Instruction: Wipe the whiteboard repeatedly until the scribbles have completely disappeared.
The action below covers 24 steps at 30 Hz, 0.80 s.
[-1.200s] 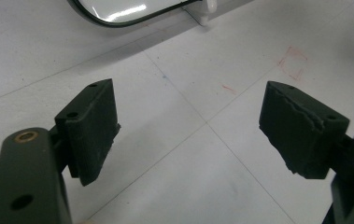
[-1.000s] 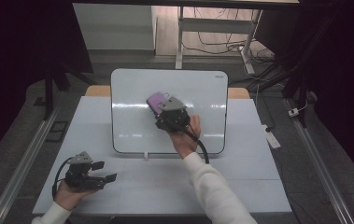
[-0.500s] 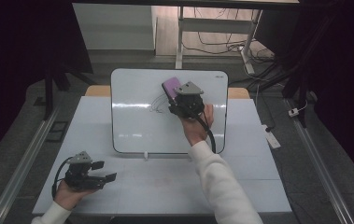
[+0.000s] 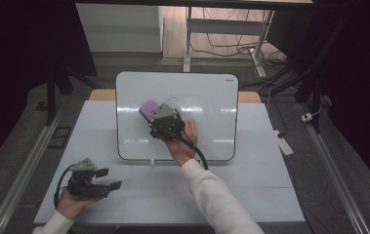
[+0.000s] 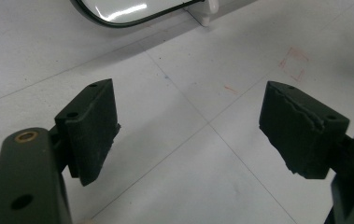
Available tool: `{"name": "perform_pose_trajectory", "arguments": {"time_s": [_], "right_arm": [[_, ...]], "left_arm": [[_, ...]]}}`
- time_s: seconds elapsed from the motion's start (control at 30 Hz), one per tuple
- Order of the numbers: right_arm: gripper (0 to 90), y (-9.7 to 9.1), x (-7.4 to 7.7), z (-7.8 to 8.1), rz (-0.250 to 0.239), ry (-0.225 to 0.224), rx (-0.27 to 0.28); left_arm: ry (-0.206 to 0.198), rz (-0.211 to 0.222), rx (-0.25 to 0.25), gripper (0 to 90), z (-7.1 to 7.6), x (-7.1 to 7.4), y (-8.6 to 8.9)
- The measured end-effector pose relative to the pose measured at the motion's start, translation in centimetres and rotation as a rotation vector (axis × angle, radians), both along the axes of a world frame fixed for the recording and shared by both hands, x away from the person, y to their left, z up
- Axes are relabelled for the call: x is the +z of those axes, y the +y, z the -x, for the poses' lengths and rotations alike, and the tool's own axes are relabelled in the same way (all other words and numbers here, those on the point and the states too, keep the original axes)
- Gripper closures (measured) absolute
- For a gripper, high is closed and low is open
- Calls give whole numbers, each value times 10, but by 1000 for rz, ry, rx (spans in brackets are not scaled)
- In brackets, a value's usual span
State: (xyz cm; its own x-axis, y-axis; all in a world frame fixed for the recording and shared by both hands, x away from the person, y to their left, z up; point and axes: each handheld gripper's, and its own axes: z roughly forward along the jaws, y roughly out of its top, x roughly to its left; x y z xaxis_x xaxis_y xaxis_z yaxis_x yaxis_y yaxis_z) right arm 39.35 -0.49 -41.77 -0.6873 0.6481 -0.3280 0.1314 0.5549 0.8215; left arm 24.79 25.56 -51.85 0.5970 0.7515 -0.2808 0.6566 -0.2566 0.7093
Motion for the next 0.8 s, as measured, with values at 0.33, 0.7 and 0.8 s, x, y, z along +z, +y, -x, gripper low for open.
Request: {"name": "perform_pose_trajectory", "arguments": {"time_s": [0.33,0.7,0.8], "right_arm": [[408,-50,30,-25,-108,-34,-154],[408,-14,24,-23,-85,-30,-65],[408,4,8,-10,-61,-10,-3]], "left_arm": [[1,3,2,203,0,0,0],[3,0,2,203,0,0,1],[2,-1,3,203,0,-1,1]]}}
